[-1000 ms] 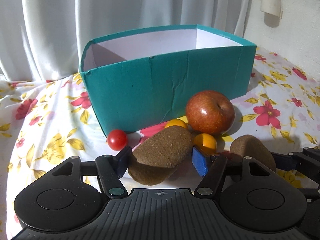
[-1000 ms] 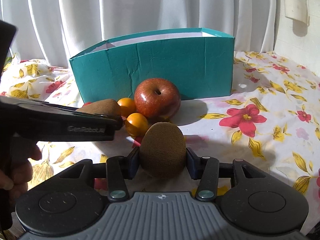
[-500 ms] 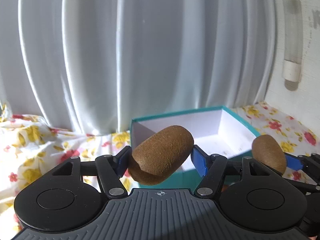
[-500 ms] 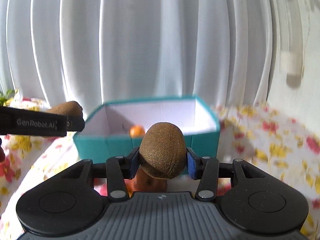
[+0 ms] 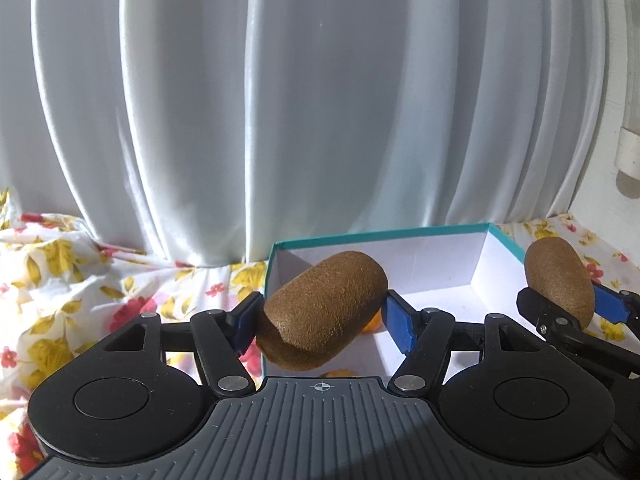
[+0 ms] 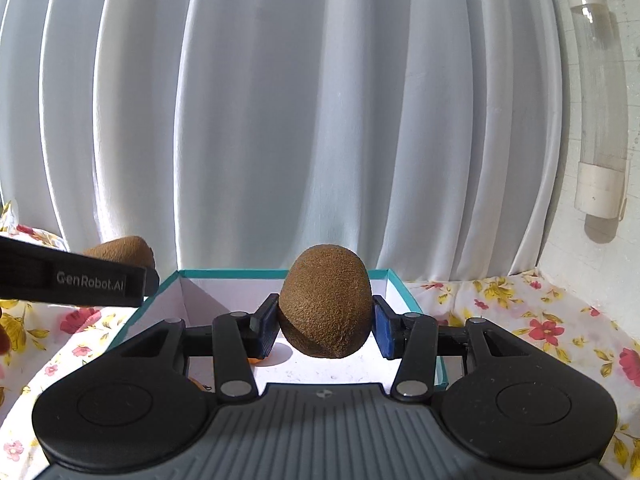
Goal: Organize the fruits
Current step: 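Lower both held kiwis into the teal box and open both tools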
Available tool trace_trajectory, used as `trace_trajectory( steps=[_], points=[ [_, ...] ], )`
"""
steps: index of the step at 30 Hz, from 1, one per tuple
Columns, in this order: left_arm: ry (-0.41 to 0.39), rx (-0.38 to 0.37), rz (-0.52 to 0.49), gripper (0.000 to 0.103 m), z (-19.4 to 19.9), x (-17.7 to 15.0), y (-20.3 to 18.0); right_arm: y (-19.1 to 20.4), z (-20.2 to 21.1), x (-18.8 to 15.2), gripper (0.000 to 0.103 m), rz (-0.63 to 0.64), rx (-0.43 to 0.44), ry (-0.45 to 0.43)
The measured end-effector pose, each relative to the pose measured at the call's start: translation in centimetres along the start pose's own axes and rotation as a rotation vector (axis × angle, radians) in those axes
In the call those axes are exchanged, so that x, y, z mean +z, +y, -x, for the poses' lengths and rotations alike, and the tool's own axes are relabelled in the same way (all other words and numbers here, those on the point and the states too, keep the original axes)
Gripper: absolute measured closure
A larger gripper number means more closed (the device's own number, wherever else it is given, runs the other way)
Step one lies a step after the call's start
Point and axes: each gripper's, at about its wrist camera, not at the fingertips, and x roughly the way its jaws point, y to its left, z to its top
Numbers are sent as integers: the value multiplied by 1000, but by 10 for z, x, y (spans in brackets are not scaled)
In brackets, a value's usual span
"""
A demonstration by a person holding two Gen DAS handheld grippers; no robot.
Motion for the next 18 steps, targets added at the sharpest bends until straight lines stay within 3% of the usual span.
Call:
trace_trajectory(
  steps=[18],
  points=[
    [108,3,-7,33,-42,-15,-1,-2,-51,-26,56,41,-42,97]
  ],
)
